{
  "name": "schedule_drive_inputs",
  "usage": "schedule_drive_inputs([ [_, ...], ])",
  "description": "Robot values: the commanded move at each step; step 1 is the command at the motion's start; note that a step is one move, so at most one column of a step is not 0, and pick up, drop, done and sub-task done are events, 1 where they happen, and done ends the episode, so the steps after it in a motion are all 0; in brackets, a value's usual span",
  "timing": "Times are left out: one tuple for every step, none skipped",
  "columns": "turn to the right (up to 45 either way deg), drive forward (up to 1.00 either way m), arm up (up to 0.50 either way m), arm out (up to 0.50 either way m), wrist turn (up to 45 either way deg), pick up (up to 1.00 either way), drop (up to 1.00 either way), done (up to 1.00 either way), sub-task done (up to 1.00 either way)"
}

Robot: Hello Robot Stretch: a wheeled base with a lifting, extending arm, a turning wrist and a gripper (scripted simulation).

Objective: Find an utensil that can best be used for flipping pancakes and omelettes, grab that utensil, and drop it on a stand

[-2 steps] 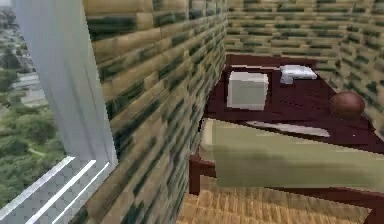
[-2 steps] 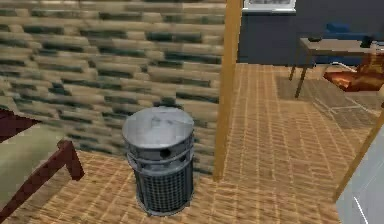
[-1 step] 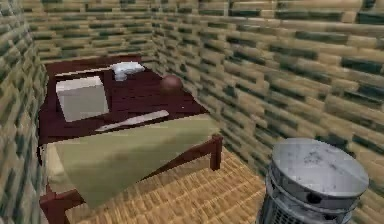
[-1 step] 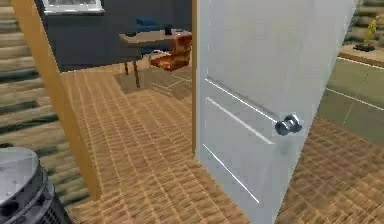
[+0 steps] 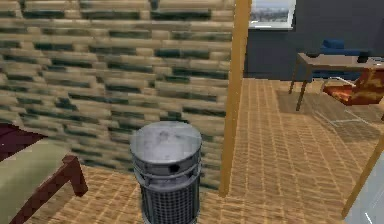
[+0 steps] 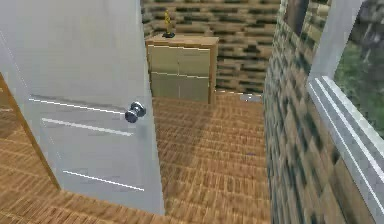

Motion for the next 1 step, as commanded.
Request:
schedule_drive_inputs([
  [33.0, 0.0, 0.0, 0.0, 0.0, 0.0, 0.0, 0.0, 0.0],
])
